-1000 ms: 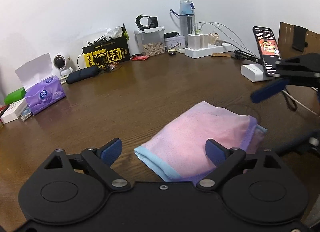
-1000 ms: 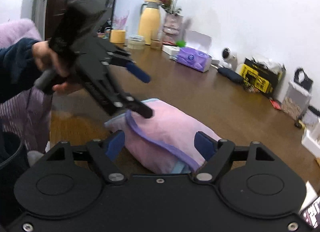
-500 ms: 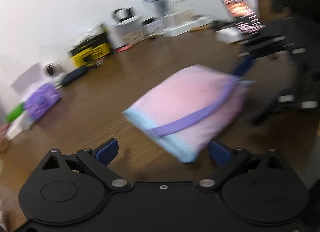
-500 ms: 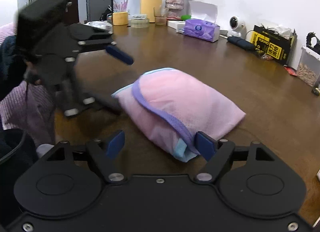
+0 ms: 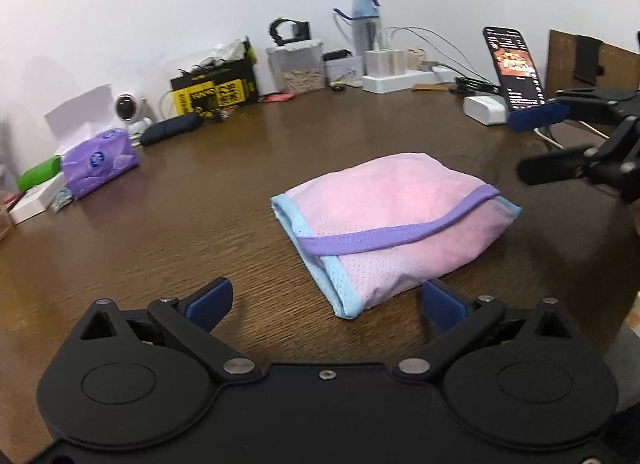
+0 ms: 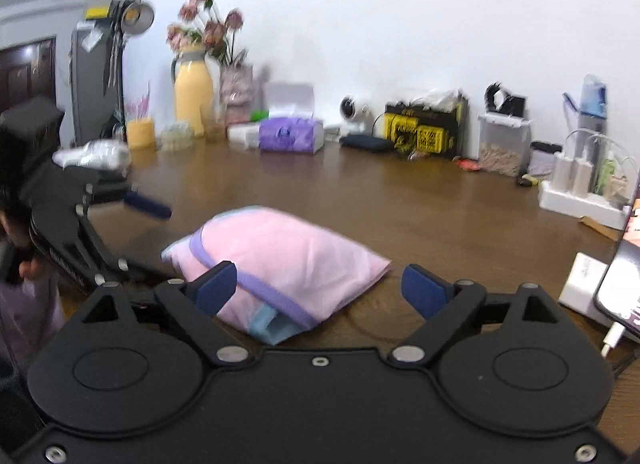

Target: Fold clothes

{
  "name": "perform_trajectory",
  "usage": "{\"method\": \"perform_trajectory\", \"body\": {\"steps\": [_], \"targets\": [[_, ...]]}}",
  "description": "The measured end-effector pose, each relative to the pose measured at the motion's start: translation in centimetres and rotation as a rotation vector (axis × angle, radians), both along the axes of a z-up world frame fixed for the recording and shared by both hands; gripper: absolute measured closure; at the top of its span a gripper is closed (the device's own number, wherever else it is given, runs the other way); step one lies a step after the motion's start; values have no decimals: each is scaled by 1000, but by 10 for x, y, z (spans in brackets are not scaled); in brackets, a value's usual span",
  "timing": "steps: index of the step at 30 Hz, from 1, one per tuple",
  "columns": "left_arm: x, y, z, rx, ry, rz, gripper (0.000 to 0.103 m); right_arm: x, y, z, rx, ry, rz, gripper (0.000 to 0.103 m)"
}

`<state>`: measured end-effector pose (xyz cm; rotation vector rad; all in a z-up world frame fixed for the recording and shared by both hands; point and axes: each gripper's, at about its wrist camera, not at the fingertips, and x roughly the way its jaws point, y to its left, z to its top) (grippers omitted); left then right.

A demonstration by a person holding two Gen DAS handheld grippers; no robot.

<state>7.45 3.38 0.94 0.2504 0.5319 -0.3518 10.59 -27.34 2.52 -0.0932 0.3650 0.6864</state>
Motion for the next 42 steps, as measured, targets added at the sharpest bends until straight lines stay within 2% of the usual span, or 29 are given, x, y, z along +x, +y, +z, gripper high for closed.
{"method": "perform_trajectory", "body": {"steps": [2,4,9,11,15,16,17,20,24,31,42], "targets": [[-8,3,-4,-19,-86,26,0,-1,0,-1,5,4,-1,9],[-13,8,-3,-44,-120,42,0,-6,0,-3,11,7,-5,9],[-11,13,-2,-90,-74,-3,0,-14,-2,-8,29,-6,-8,7],[-7,18,-1,-131,-54,0,0,-15,-2,-10,26,-7,-9,6],[3,33,-1,-251,-4,43,0,-19,-3,-14,20,-9,-10,5],[5,41,-2,-310,3,62,0,-19,-3,-15,19,-10,-11,5],[5,42,-2,-323,5,66,0,-20,-4,-16,17,-10,-11,5],[7,55,-4,-440,14,114,0,-23,-4,-18,13,-12,-12,5],[8,57,-3,-448,20,148,0,-23,-5,-21,7,-7,-16,5],[5,46,-1,-379,-1,122,0,-24,-6,-21,11,-1,-21,5],[8,54,-4,-439,33,142,0,-27,-5,-21,11,-5,-37,5]]}}
